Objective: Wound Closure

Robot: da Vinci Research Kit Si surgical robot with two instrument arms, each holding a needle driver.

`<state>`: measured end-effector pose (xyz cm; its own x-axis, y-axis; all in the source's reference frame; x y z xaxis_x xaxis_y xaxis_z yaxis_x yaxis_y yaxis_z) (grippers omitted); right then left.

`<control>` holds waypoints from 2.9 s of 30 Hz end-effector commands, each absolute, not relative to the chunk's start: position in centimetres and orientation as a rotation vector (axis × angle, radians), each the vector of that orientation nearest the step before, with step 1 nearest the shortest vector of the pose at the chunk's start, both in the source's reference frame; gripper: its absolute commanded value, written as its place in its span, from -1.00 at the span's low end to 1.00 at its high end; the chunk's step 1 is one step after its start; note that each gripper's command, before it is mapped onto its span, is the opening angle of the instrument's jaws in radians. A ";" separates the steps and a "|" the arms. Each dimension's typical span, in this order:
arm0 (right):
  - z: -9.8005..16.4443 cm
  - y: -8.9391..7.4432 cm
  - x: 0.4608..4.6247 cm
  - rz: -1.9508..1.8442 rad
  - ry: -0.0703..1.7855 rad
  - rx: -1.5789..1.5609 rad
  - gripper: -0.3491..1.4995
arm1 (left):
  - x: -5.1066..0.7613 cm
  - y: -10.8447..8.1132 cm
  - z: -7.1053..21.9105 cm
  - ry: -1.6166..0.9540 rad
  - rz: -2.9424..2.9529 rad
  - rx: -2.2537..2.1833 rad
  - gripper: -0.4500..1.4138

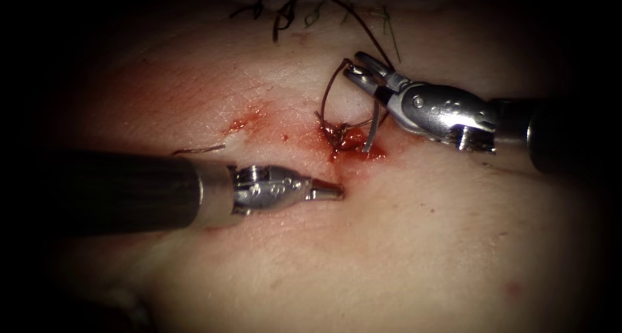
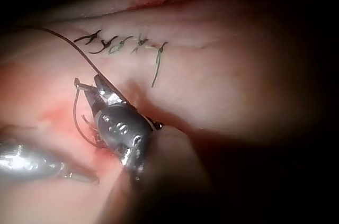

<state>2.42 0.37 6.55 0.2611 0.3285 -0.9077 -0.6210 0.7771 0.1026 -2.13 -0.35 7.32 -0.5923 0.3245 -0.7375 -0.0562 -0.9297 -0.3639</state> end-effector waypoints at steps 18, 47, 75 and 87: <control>6.8 0.2 2.44 0.845 1.200 -0.130 -1.00 | -2.19 -0.4 7.4 -0.456 2.585 -1.291 -0.77; 7.0 0.0 2.45 1.212 1.118 0.311 -1.00 | -2.20 -0.4 7.4 -0.456 2.585 -1.291 -0.77; 7.0 -0.2 2.52 1.491 1.042 0.660 -1.00 | -2.26 -0.4 7.4 -0.452 2.583 -1.287 -0.78; 6.9 -0.3 2.55 1.746 0.917 0.896 -1.00 | -2.26 -0.4 7.4 -0.453 2.583 -1.288 -0.80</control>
<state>2.49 -0.28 6.86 -0.2948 0.9410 0.1661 -0.3957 -0.2784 0.8752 -2.21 -0.36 7.33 -0.5921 0.3274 -0.7363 -0.0595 -0.9290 -0.3653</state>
